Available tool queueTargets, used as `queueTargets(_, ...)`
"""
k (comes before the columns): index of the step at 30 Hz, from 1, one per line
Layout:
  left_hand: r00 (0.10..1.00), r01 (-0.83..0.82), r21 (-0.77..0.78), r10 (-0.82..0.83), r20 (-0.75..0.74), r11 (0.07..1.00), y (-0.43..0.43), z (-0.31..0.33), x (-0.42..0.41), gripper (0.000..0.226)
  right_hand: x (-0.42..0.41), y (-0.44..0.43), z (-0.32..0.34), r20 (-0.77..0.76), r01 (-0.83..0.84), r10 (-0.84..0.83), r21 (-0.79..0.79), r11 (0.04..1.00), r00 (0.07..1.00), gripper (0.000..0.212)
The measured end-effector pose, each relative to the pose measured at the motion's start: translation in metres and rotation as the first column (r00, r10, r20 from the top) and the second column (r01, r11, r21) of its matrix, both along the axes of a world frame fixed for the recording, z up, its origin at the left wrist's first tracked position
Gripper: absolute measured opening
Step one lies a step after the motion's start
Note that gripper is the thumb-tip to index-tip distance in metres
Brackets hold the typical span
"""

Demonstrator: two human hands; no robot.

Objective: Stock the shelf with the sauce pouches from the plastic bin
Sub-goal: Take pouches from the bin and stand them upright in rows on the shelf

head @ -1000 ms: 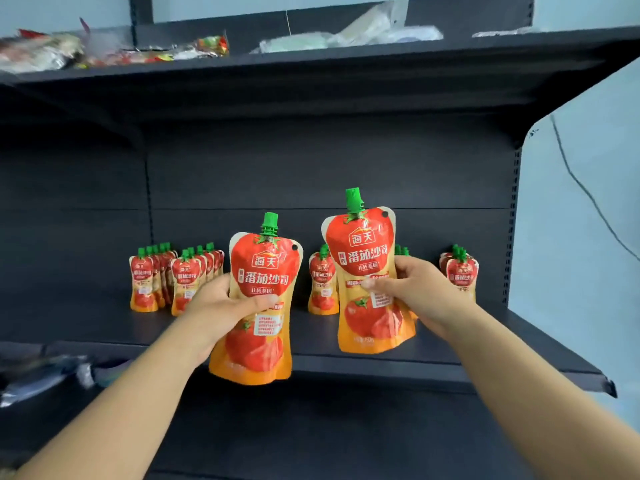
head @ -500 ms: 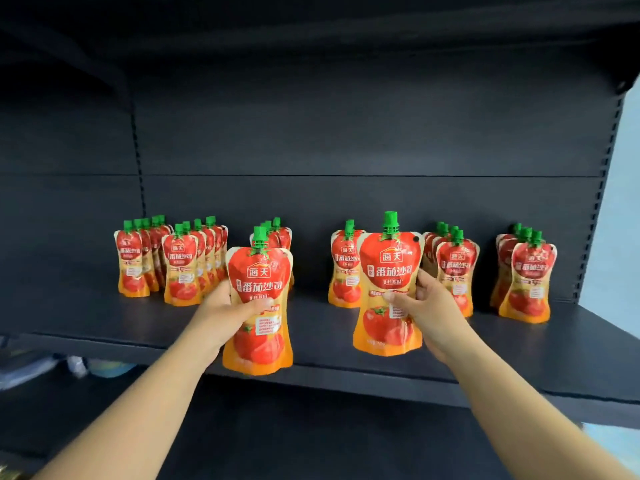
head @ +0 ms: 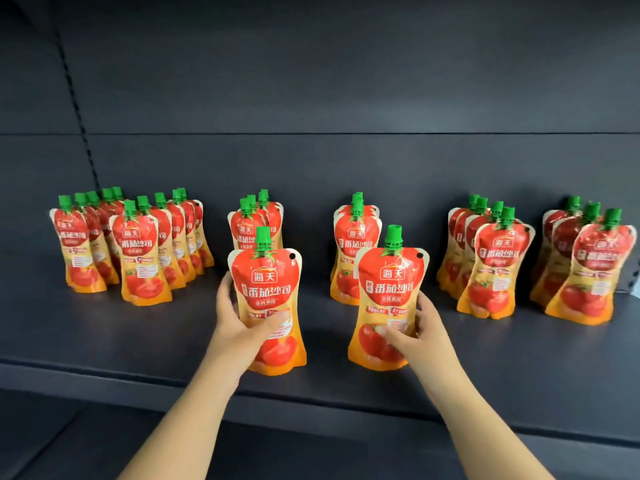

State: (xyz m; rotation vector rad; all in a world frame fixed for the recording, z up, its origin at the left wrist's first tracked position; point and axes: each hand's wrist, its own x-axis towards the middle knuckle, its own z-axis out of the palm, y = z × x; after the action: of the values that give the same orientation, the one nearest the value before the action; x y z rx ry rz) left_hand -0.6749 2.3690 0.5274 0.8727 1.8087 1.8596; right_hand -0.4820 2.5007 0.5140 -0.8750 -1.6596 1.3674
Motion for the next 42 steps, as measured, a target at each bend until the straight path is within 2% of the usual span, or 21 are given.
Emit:
queueTargets(4,0.978,-0.163,-0.05,0.155,-0.141,0.985,-0.006,-0.029,0.019,0.121,0.001,-0.017,-0.01,0.167,0.221,-0.24,0.124,0.967,0.956,0.095)
queueTargets(6,0.96,-0.227,-0.028,0.219,-0.176,0.973,-0.009,-0.039,0.029,0.127,0.002,-0.027,-0.012,0.181,0.292,-0.325,0.185,0.938,0.928,0.1)
queueTargets(11,0.89,-0.309,-0.098,0.25,-0.382,0.946,0.001,-0.039,0.034,0.109,-0.01,-0.033,-0.011,0.217,0.281,-0.322,0.199,0.939,0.921,0.099)
queueTargets(14,0.863,-0.319,-0.124,0.234,-0.447,0.939,0.004,-0.039,0.029,0.104,-0.018,-0.027,-0.012,0.243,0.274,-0.312,0.179,0.945,0.918,0.083)
queueTargets(17,0.868,-0.318,-0.161,0.218,-0.446,0.934,0.007,-0.034,0.02,0.103,-0.027,-0.02,-0.008,0.27,0.257,-0.297,0.174,0.951,0.916,0.073)
queueTargets(26,0.904,-0.329,-0.344,0.189,-0.383,0.879,0.048,-0.013,-0.048,0.097,-0.072,0.018,-0.003,0.369,0.226,-0.263,0.141,0.964,0.891,0.07)
queueTargets(35,0.926,-0.32,-0.318,0.223,-0.304,0.893,0.071,-0.008,-0.086,0.093,-0.095,0.034,-0.008,0.431,0.263,-0.319,0.185,0.947,0.844,0.062)
queueTargets(42,0.936,-0.297,-0.291,0.218,-0.275,0.909,0.084,-0.012,-0.103,0.093,-0.103,0.044,-0.011,0.423,0.268,-0.322,0.182,0.946,0.847,0.06)
